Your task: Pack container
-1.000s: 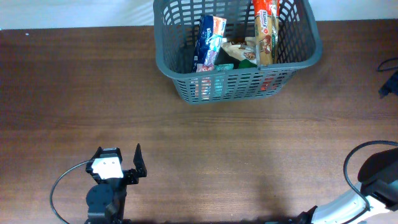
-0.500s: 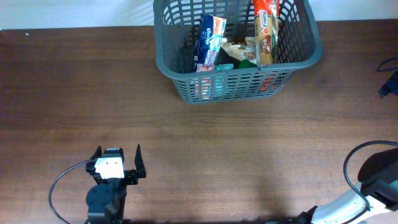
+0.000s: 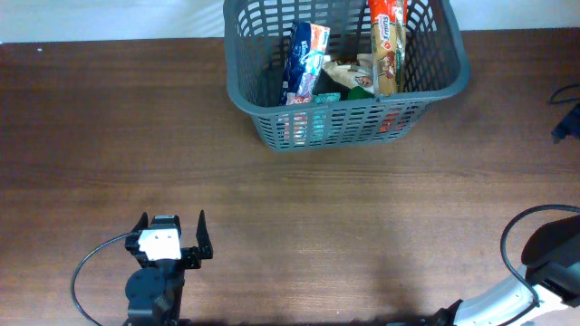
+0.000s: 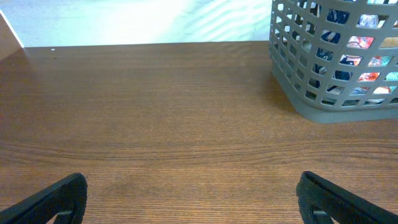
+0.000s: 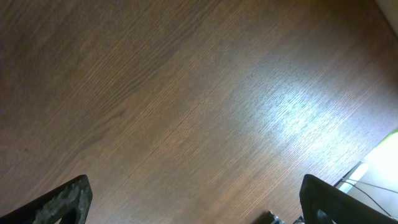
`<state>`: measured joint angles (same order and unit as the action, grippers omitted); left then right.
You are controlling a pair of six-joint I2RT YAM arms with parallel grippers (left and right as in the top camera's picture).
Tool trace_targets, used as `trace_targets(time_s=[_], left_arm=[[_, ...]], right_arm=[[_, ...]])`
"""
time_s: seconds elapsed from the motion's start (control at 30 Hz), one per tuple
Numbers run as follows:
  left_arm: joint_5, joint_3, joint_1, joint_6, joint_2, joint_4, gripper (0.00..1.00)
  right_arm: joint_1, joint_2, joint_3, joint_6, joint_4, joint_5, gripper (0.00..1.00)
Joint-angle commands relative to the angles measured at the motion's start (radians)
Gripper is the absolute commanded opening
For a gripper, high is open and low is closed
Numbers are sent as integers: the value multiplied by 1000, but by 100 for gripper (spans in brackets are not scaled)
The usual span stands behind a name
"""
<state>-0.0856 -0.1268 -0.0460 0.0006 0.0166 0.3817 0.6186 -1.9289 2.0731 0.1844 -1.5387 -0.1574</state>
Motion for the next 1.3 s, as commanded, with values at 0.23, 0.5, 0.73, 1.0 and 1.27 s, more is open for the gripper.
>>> trace_targets(time_s=[0.23,0.5,0.73,1.0,1.27], left_arm=[[3,11,6,16,-11,0,99],[3,11,6,16,-11,0,99],[3,11,6,16,-11,0,99],[3,11,6,16,-11,0,99],[3,11,6,15,-11,0,99]], right_arm=[[3,2,-8,12,3,-12,99],[3,1,-8,12,3,-12,99],[3,0,-8,12,3,-12,99],[3,0,-8,12,3,-12,99],[-3,41,-8,8,89,-10,99]])
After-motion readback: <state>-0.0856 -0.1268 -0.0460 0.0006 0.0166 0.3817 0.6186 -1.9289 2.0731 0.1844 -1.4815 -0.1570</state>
